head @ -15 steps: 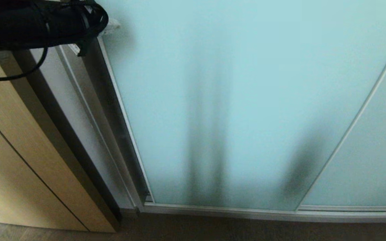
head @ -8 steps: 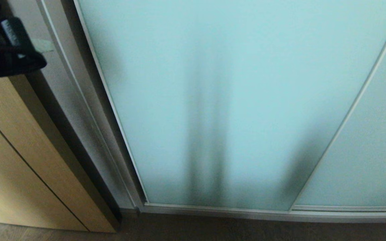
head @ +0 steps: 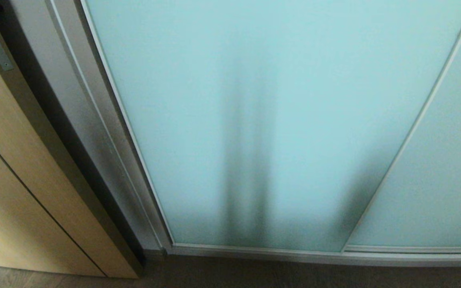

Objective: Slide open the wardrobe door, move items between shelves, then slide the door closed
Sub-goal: Close the door

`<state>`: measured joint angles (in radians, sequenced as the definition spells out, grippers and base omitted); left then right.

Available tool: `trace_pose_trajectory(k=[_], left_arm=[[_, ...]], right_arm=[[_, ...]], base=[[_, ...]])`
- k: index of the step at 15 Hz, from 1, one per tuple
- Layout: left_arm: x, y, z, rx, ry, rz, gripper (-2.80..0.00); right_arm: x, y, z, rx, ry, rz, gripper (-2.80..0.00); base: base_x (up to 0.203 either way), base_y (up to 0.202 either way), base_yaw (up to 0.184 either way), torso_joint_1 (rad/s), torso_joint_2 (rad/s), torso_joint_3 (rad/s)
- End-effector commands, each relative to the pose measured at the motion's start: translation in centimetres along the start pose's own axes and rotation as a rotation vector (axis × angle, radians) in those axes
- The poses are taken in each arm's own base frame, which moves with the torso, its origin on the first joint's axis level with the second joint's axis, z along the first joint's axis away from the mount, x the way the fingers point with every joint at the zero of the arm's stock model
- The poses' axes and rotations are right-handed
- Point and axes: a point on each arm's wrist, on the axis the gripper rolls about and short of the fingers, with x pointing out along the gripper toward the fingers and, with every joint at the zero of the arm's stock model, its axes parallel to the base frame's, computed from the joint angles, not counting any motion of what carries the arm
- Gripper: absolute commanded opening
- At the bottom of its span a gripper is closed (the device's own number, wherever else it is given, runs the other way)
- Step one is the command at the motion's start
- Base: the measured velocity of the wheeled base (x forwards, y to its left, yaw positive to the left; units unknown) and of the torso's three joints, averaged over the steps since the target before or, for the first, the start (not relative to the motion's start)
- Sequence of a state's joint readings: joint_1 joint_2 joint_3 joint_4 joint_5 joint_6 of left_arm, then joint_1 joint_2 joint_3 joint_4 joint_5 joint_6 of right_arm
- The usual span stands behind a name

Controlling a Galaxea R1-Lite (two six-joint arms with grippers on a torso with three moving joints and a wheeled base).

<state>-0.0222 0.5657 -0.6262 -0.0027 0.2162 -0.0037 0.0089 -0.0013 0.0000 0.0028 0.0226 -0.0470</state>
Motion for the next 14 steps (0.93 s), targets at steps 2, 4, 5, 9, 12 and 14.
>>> trace_pose_trajectory(k=[2,4,5,9,12,14], left_arm=[[-5.4,1.1,-6.1,-0.007,-0.079,0.034,-2.8],[-6.2,1.3,-9.9,0.017,-0.04,0.033,-2.8],[-6.2,1.3,-11.6,0.028,-0.019,0.029,-2.8],[-5.6,1.0,-16.4,0.083,0.064,-0.05,-2.8],[-5.6,0.9,-16.4,0.168,0.065,-0.09,-2.8],[-5.6,0.9,-16.4,0.17,0.061,-0.092,-2.8]], right_arm=[[0.0,0.0,0.0,-0.001,-0.001,0.001,-2.8],[0.0,0.0,0.0,-0.001,-0.001,0.001,-2.8],[0.0,0.0,0.0,-0.001,0.0,0.001,-2.8],[0.0,0.0,0.0,-0.001,-0.001,0.001,-2.8],[0.0,0.0,0.0,-0.001,0.0,0.001,-2.8],[0.0,0.0,0.0,-0.001,0.0,0.001,-2.8]], base=[[0.0,0.0,0.0,0.0,0.0,0.0],[0.0,0.0,0.0,0.0,0.0,0.0],[0.0,0.0,0.0,0.0,0.0,0.0],[0.0,0.0,0.0,0.0,0.0,0.0],[0.0,0.0,0.0,0.0,0.0,0.0],[0.0,0.0,0.0,0.0,0.0,0.0]])
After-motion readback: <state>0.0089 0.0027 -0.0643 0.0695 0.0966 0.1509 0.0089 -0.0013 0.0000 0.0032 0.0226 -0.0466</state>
